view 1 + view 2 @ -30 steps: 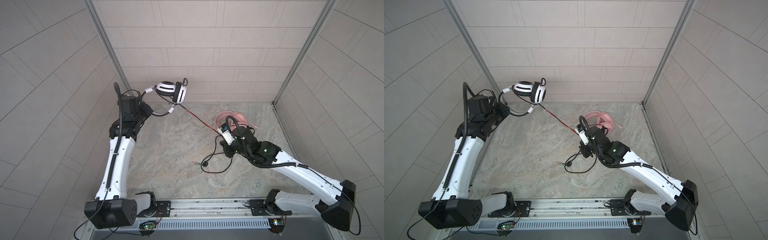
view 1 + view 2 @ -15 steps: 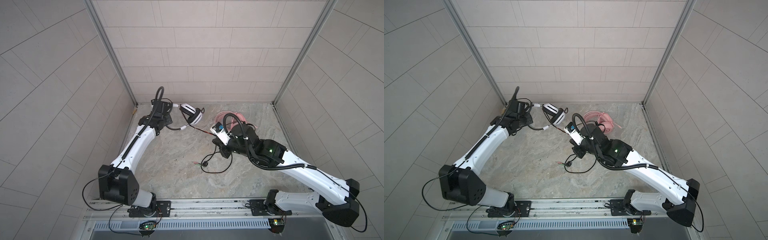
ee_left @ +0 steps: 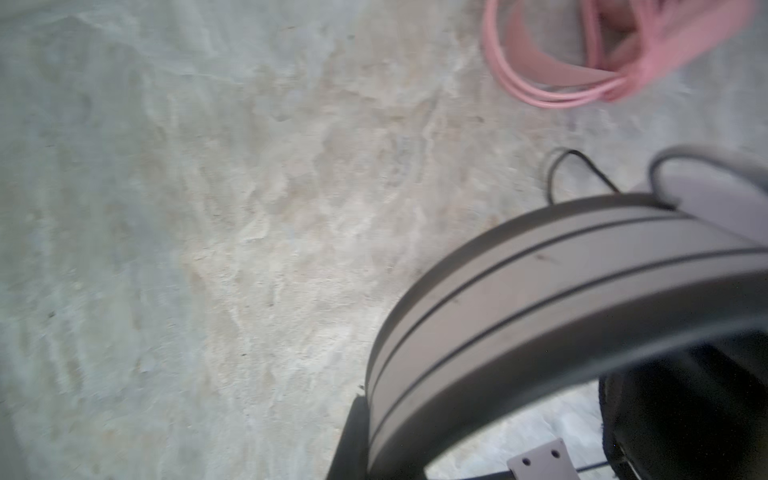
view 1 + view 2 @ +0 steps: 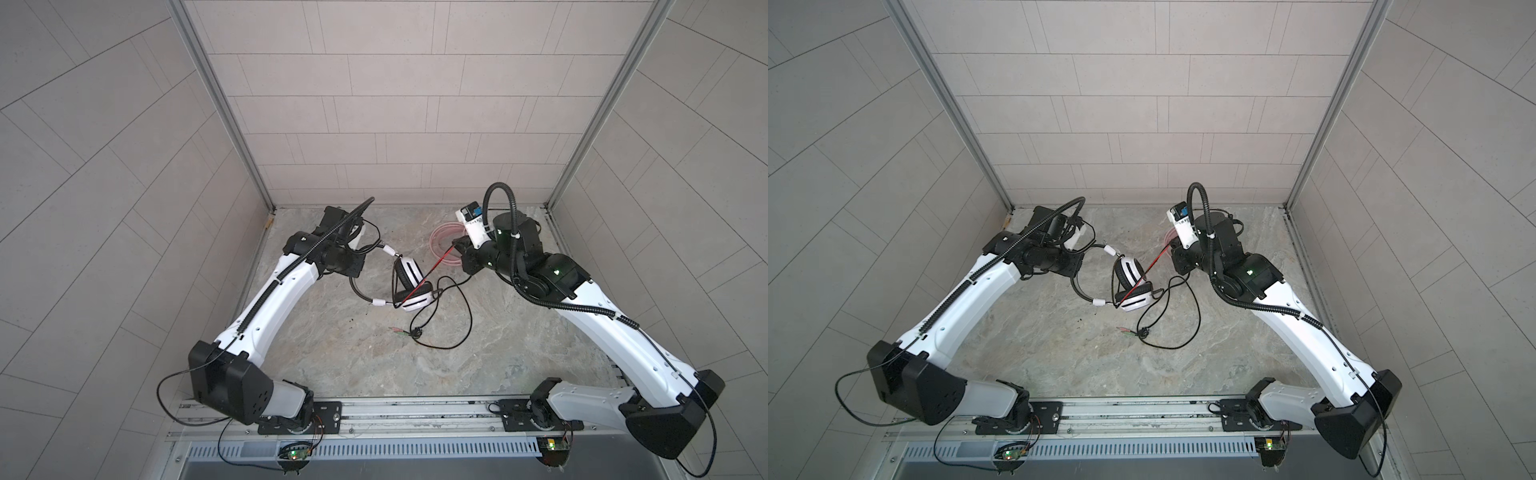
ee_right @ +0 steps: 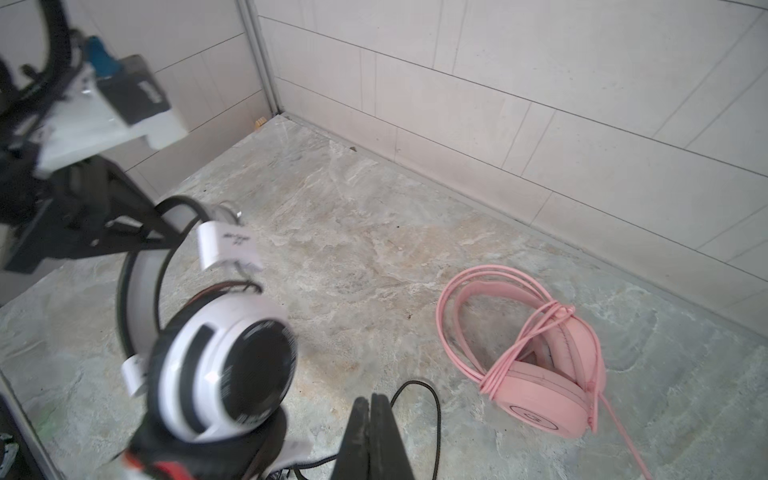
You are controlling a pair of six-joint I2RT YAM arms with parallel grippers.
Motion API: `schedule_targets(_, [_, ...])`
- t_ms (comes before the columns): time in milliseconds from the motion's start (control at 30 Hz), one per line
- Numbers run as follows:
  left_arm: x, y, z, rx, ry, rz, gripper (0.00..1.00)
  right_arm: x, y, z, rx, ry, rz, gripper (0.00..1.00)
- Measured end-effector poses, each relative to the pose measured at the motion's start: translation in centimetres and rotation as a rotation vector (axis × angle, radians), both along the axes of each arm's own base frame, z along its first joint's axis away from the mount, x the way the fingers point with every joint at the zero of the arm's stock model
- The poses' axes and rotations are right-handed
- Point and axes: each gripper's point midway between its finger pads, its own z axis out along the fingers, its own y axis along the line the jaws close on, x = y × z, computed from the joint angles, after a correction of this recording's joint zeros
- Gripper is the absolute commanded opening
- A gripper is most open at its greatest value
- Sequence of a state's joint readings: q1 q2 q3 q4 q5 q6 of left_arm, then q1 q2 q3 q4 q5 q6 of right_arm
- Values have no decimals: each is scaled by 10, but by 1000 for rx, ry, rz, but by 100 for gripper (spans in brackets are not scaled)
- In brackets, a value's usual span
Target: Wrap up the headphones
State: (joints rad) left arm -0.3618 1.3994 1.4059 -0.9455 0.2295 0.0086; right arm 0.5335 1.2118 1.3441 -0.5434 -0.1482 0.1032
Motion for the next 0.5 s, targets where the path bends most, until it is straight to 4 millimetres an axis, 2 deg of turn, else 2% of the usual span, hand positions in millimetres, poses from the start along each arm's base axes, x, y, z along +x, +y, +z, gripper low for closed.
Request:
schedule_targets(100, [-22,-20,1,-72,60,-110,0,7,2,-11,14,45,12,0])
schedule_targets(267, [-49,-42,-5,-91,139,-242,0,13,24,-41,36,157,83,0])
schedule_targets(400, [-67,-64,-9,-118,187,-336,0,20,38,-60,53,219,111,0])
schedule_targets(500, [-73,-71,-6,-148,195,-366,0,26,42,-71,56,245,110,0])
